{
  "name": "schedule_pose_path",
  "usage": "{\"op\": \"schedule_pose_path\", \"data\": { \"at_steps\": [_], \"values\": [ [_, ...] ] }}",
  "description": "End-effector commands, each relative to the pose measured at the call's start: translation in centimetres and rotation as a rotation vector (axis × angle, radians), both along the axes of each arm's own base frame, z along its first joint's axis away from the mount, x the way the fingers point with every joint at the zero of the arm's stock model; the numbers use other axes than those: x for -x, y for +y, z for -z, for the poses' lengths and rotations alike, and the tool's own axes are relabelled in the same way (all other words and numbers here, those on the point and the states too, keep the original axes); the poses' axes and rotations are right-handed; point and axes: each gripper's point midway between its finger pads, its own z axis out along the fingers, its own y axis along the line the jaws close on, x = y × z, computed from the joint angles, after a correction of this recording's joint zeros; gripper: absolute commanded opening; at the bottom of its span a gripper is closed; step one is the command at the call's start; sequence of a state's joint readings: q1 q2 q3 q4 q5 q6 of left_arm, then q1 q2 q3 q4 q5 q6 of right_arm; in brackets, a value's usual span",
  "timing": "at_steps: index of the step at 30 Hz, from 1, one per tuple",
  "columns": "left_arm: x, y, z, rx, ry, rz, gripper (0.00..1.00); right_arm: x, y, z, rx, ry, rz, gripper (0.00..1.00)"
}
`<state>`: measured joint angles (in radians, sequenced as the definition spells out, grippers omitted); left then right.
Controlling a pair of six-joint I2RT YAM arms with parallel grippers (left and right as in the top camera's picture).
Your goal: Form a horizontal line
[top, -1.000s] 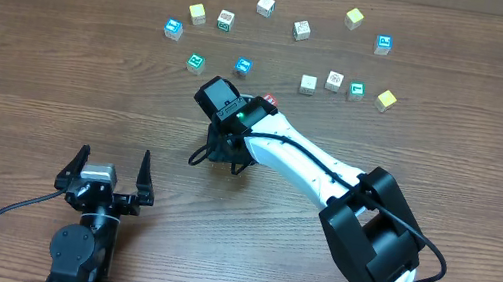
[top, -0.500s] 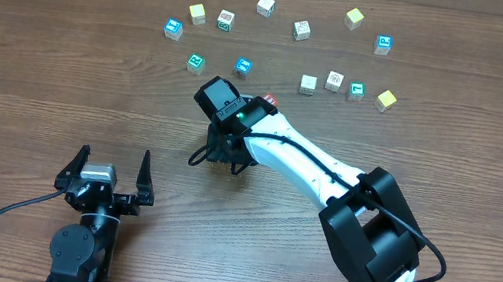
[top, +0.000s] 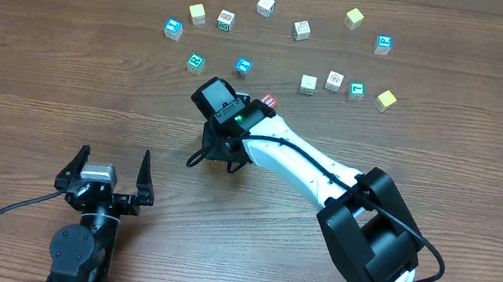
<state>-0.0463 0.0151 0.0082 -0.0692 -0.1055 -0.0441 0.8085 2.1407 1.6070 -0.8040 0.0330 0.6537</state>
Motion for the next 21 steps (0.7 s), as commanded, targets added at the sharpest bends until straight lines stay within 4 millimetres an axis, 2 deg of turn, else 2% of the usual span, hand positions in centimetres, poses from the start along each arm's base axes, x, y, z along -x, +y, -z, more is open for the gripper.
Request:
{"op": "schedule_pose_path", "data": {
  "at_steps": [1,8,13,21],
  "values": [
    [0.0,-0.2,-0.1,-0.022,-0.005,0.008,1.00,0.4,-0.2,1.0,0.019,0.011,0.001,0.31],
    [0.0,-0.2,-0.1,-0.022,-0.005,0.008,1.00,1.0,0.6,1.0,-0.034,0.061,0.055,0.26],
    [0.0,-0.2,-0.1,-0.022,-0.005,0.008,1.00,2.3,1.7,0.9,-0.080,0.121,0.075,0.25],
    [0.0,-0.2,-0.1,-0.022,-0.005,0.008,1.00,2.6,2.5,0.8,-0.083,0.094,0.057,0.26]
  ]
}}
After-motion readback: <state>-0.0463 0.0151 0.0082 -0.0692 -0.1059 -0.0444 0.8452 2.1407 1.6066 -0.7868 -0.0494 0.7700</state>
